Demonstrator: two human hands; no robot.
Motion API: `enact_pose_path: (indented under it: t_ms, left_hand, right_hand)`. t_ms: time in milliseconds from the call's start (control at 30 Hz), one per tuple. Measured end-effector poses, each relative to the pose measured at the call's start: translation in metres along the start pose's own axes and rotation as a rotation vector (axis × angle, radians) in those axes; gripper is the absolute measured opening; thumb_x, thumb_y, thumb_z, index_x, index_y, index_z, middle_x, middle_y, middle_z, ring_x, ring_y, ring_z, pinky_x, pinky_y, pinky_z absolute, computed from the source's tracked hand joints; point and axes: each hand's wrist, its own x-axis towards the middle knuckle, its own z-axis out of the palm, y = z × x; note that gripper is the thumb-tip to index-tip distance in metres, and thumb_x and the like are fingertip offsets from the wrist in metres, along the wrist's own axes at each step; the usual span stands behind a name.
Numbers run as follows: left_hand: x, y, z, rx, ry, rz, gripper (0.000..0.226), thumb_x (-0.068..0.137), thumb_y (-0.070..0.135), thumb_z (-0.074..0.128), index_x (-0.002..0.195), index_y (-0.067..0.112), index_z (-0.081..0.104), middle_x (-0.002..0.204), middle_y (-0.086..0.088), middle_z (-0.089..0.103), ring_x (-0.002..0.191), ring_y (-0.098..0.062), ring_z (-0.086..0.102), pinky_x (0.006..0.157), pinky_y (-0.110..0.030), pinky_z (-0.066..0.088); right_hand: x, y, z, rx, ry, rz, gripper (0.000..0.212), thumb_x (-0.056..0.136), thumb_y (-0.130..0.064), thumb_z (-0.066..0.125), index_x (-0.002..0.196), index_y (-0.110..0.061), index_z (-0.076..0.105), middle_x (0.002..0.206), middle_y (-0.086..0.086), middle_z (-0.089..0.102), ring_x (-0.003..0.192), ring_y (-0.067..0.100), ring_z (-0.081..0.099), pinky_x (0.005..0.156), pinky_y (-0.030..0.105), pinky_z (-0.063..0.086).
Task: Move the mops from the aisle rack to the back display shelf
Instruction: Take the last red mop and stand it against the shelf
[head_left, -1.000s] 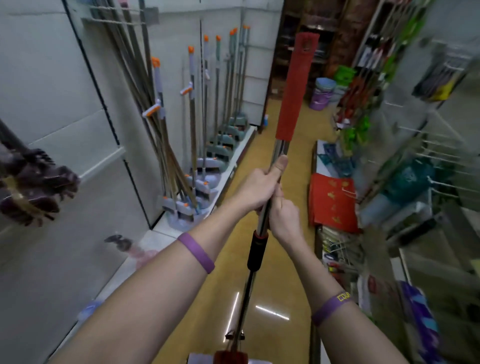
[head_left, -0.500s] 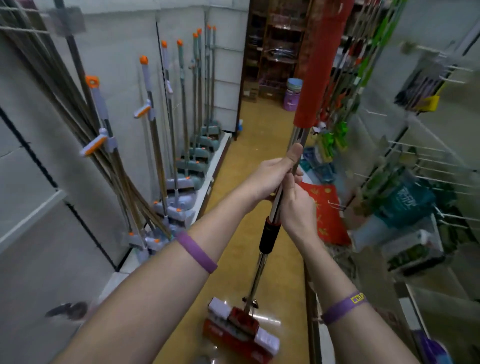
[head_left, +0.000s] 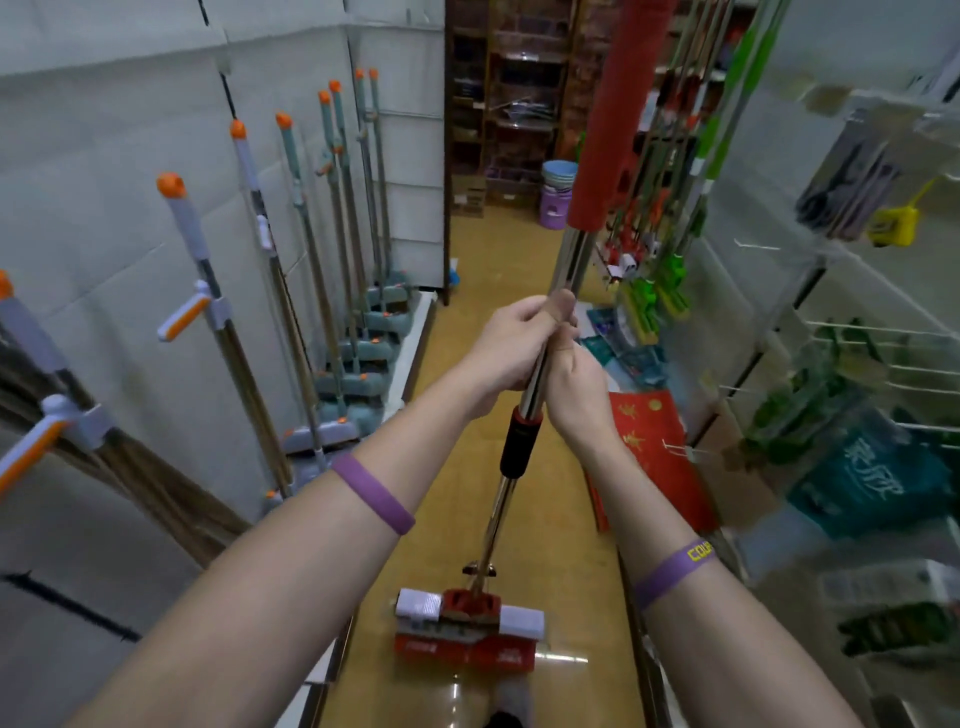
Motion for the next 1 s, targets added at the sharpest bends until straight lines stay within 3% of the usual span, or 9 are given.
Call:
enact_pose_path:
  t_ms: [200,333,467,567,700,767,867,1000]
  left_hand:
    - [0.128,-0.007,-0.007,-0.044,0.147,0.015,0.047,0.097,0.056,0.043,0.099,0.015,0.066,0.096,0.0,0.074,0.073,0.004,0.065,0.057,-0.012,0.046]
    - [0.217,0.004,-0.006,-0.023,0.175,0.007,0.047,0.096,0.059,0.042,0.09,0.018,0.065,0.094,-0.002,0.075,0.082,-0.009,0.067,0.067,-0.027,0.047]
    - [0.29,0.019,-0.008,-0.01,0.189,0.035,0.054,0.095,0.062,0.04,0.095,0.015,0.067,0.09,-0.001,0.075,0.084,-0.013,0.068,0.068,-0.03,0.049]
    - [0.339,0.03,-0.012,-0.002,0.181,0.049,0.053,0.095,0.063,0.039,0.095,0.017,0.066,0.089,0.0,0.075,0.082,-0.013,0.068,0.066,-0.03,0.049]
    - [0.402,0.04,-0.022,-0.069,0.189,0.02,0.048,0.094,0.064,0.041,0.091,0.022,0.065,0.089,0.0,0.076,0.084,-0.013,0.069,0.075,-0.035,0.053]
    - [0.435,0.042,-0.029,-0.085,0.187,0.02,0.048,0.094,0.065,0.042,0.092,0.023,0.065,0.091,0.0,0.077,0.088,-0.015,0.071,0.081,-0.038,0.054]
    - [0.487,0.043,-0.039,-0.094,0.178,0.041,0.049,0.093,0.066,0.041,0.091,0.024,0.065,0.091,-0.001,0.076,0.088,-0.014,0.07,0.074,-0.035,0.051]
    - [0.562,0.044,-0.051,-0.128,0.151,0.076,0.048,0.094,0.063,0.042,0.091,0.021,0.065,0.091,-0.003,0.076,0.084,-0.008,0.069,0.067,-0.025,0.045]
  right_hand:
    - [0.131,0.022,0.018,0.031,-0.104,-0.034,0.065,0.105,-0.051,0.018,0.094,-0.012,0.069,0.087,0.005,0.067,0.093,0.031,0.064,0.071,0.034,0.043]
    - [0.218,0.031,0.017,0.045,-0.102,-0.035,0.07,0.104,-0.056,0.019,0.093,-0.01,0.071,0.093,0.012,0.072,0.098,0.037,0.065,0.082,0.043,0.052]
    - [0.293,0.032,0.014,0.034,-0.086,-0.039,0.077,0.1,-0.063,0.017,0.1,-0.011,0.073,0.103,0.016,0.073,0.105,0.04,0.062,0.09,0.047,0.051]
    - [0.344,0.033,0.015,0.062,-0.06,-0.044,0.091,0.085,-0.08,0.013,0.091,-0.014,0.075,0.095,0.013,0.075,0.099,0.038,0.065,0.086,0.048,0.053]
    - [0.408,0.03,0.021,0.03,-0.034,-0.053,0.072,0.102,-0.061,0.021,0.1,-0.013,0.074,0.101,0.012,0.074,0.101,0.034,0.064,0.089,0.044,0.052]
    - [0.439,0.029,0.025,0.014,-0.034,-0.053,0.07,0.103,-0.058,0.021,0.096,-0.012,0.074,0.1,0.011,0.073,0.1,0.033,0.063,0.084,0.04,0.05]
    - [0.491,0.032,0.034,0.008,-0.004,-0.056,0.067,0.103,-0.058,0.022,0.092,-0.014,0.073,0.098,0.012,0.073,0.099,0.034,0.064,0.085,0.042,0.051]
    - [0.569,0.042,0.05,-0.044,0.042,-0.075,0.066,0.101,-0.062,0.021,0.065,-0.022,0.06,0.08,0.008,0.069,0.088,0.036,0.064,0.072,0.039,0.046]
